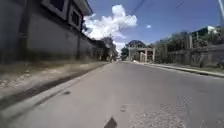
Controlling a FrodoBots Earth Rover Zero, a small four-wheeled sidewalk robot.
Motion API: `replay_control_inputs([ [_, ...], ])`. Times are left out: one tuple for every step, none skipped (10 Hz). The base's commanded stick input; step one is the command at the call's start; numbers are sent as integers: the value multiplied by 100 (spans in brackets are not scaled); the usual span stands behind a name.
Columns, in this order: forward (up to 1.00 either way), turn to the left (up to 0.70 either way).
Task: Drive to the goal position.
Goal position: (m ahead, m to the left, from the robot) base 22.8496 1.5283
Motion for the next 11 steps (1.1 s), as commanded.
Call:
replay_control_inputs([
  [100, 1],
  [100, 1],
  [100, 1],
  [100, 1],
  [100, 1],
  [100, 1],
  [100, 1],
  [100, 1],
  [100, 1],
  [100, 1],
  [100, 1],
])
